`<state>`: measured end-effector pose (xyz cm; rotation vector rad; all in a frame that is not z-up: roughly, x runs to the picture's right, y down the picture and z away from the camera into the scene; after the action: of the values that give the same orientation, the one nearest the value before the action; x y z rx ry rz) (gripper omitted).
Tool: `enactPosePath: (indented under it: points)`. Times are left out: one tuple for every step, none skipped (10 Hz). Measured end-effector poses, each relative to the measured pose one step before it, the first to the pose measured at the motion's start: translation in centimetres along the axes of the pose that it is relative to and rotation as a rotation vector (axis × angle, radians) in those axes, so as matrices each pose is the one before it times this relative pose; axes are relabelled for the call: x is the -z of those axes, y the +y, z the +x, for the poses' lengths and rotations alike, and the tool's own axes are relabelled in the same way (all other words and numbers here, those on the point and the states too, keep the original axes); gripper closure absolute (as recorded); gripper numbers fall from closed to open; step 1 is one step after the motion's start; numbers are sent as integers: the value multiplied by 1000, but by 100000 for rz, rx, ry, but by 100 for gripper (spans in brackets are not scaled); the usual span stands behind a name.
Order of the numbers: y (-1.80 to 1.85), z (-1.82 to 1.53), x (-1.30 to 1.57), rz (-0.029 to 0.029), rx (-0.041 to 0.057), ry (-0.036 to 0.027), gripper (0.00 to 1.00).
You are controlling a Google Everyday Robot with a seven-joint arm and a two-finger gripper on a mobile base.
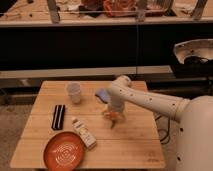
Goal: Place the pepper in the ceramic cup
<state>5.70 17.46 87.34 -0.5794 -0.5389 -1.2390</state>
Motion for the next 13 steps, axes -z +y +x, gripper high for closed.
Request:
enactPosePath:
  points:
    - [28,-78,-44,-100,243,-92,20]
    - [-27,-65,-34,-85,319,-80,20]
    - [3,-52,-38,-45,171,-84,20]
    - [80,-84,-30,114,-67,-172,22]
    - [117,-73,-48,9,-167,-179,28]
    - [43,-68,-20,94,-70,-129,35]
    - [41,-95,-95,130,-64,-228,48]
    - [-72,-63,-10,100,132,-74,57]
    - [-62,-67,-29,56,104,-146,65]
    - [35,-97,-64,72,-58,-207,77]
    - [-18,-128,-179,262,-512,-154,87]
    - [-394,-192,-186,81,-185,-14,96]
    - [-470,-13,4,-40,471,224,100]
